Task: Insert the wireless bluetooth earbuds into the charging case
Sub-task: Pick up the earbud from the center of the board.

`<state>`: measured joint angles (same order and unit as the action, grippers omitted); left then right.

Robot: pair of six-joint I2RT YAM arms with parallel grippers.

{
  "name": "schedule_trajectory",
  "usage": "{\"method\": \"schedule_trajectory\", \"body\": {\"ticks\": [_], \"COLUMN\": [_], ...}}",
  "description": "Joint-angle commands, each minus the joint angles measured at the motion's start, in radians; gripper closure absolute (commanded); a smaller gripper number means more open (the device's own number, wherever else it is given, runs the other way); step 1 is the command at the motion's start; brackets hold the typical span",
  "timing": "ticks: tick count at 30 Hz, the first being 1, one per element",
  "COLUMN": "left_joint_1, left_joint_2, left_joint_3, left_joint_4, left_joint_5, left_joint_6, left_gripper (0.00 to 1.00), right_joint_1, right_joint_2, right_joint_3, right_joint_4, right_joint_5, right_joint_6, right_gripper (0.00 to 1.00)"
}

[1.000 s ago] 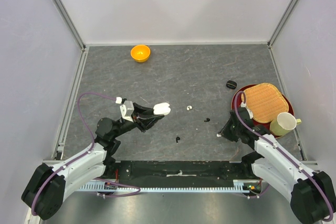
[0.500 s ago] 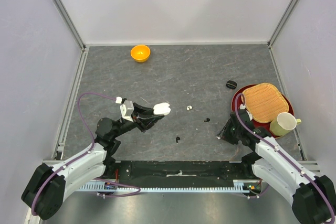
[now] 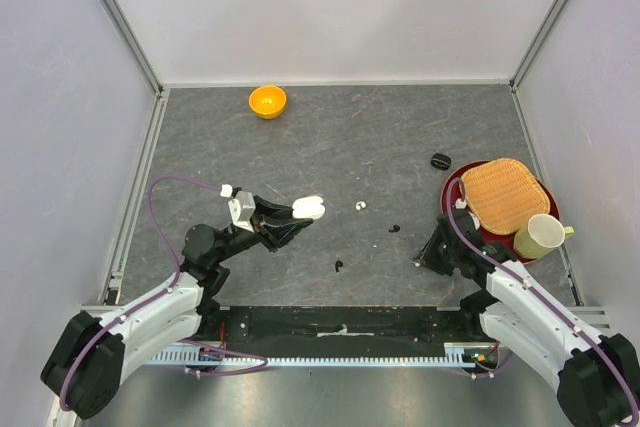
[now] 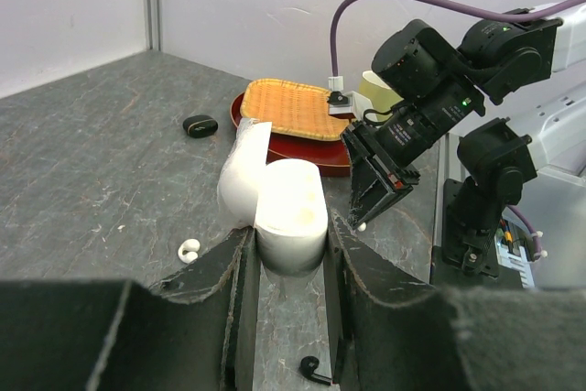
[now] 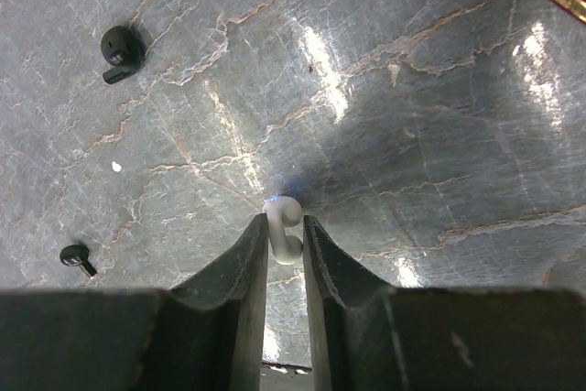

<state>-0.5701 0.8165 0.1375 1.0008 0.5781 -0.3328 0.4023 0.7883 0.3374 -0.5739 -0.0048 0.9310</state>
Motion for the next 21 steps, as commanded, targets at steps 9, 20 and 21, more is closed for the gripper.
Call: {"method": "schedule_trajectory", "body": {"ticks": [9, 20, 21], "left_joint_1": [-0.002, -0.002, -0.002], "left_joint_2": [0.0, 0.009, 0.009], "left_joint_3": [0.007, 0.007, 0.007], "left_joint_4": [0.035, 0.035, 0.036], "left_joint_5": [-0.007, -0.007, -0.006], "left_joint_6": [-0.025, -0.026, -0.026], "left_gripper": [0.98, 0.98, 0.98], "right_joint_1": [0.004, 0.006, 0.006], "right_joint_2": [0.015, 0.019, 0.012], "right_joint_3": [0.012, 0.022, 0.022], "right_joint_4": [-0.057, -0.046, -0.047], "right_joint_5": [0.026, 0.019, 0.019], "right_joint_6": [-0.027, -0.032, -0.032], "right_gripper": [0.67, 0.75, 0.76]}}
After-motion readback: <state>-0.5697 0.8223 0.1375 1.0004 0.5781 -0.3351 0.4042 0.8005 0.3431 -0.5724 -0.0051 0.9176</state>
